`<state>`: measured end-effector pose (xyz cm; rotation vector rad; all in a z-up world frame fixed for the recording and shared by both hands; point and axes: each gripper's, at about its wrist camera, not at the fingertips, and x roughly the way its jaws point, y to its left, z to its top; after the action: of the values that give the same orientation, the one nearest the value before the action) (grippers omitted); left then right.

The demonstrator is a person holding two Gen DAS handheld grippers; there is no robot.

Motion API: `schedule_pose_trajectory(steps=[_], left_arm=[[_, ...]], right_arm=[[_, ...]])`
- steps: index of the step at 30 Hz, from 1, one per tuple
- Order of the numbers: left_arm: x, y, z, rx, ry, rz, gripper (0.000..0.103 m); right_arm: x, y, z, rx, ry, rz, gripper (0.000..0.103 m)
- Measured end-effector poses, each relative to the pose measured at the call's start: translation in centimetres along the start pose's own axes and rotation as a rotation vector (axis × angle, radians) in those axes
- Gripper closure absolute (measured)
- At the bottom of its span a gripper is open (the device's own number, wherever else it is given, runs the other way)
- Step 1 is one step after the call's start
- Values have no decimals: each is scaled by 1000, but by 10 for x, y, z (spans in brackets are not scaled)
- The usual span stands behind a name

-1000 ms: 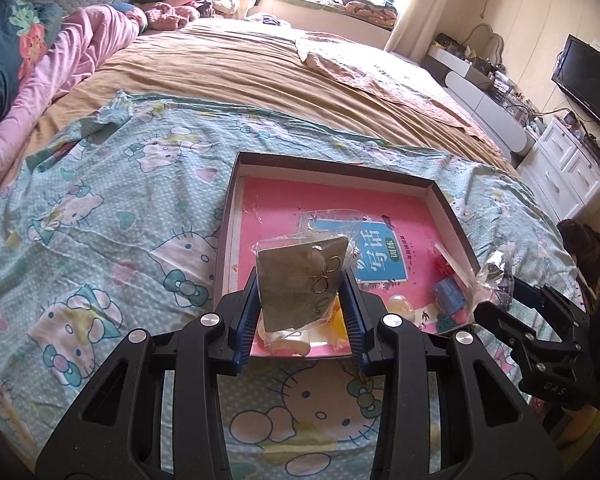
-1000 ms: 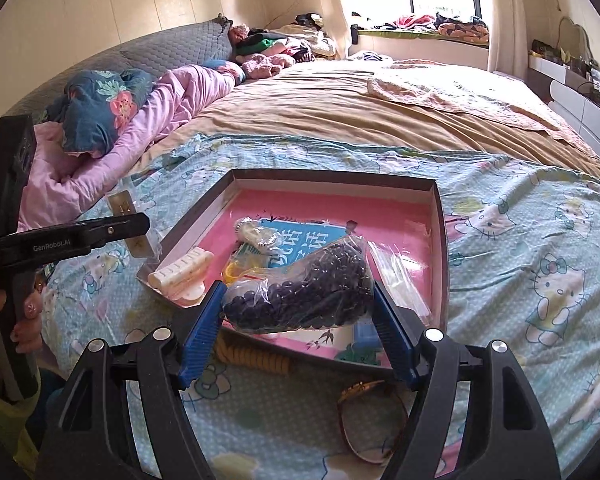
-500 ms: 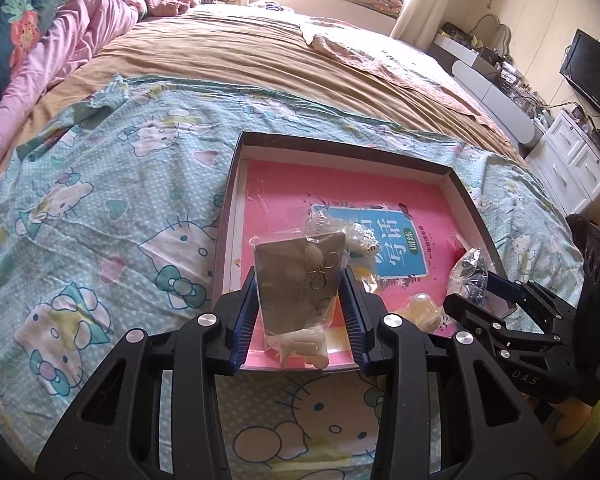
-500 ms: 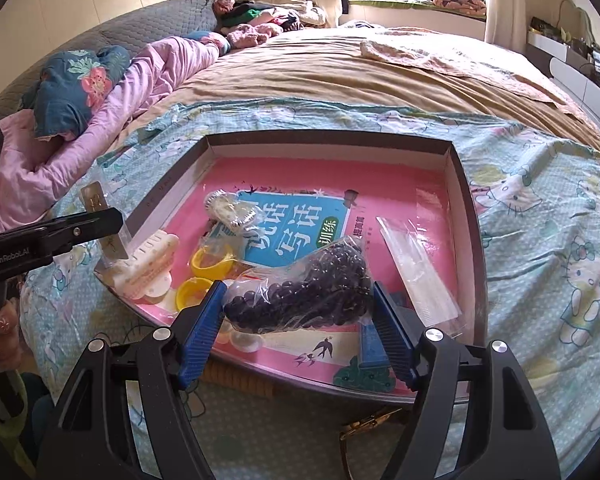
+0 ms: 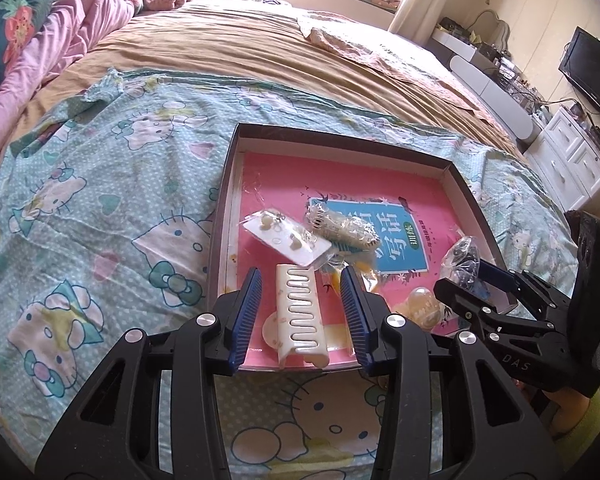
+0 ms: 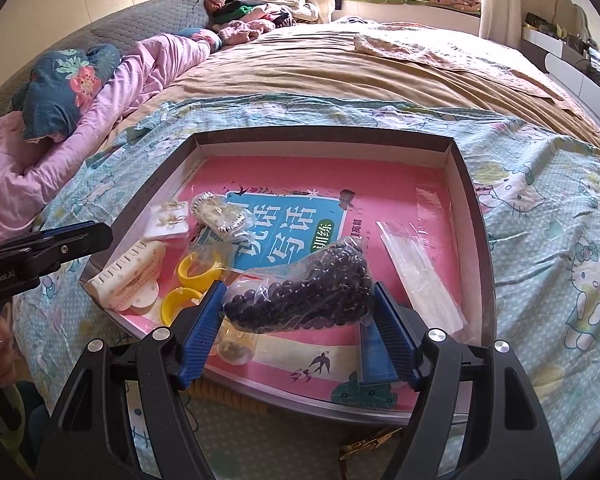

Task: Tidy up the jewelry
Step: 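Open both grippers in the tray and withdraw them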

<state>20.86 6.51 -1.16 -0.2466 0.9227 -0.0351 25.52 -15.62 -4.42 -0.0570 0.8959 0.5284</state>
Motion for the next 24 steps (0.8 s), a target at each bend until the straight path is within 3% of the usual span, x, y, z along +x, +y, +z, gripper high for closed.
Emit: schedule_pose_trajectory(steps=[9, 14, 17, 24], left_arm=[[-12, -5, 1, 6, -20, -6, 70], [-20, -9, 0, 11, -34, -6, 62], [-26, -11, -1, 12, -42, -7, 56], [-46, -17, -4, 12, -79, -6, 30]], right_arm=[[-23, 8, 1, -30, -61, 5, 21], [-46, 9, -5, -28, -102, 2, 14], [-59, 8, -8, -26, -123, -2, 12], [-90, 3, -18, -11, -169, -8, 9]])
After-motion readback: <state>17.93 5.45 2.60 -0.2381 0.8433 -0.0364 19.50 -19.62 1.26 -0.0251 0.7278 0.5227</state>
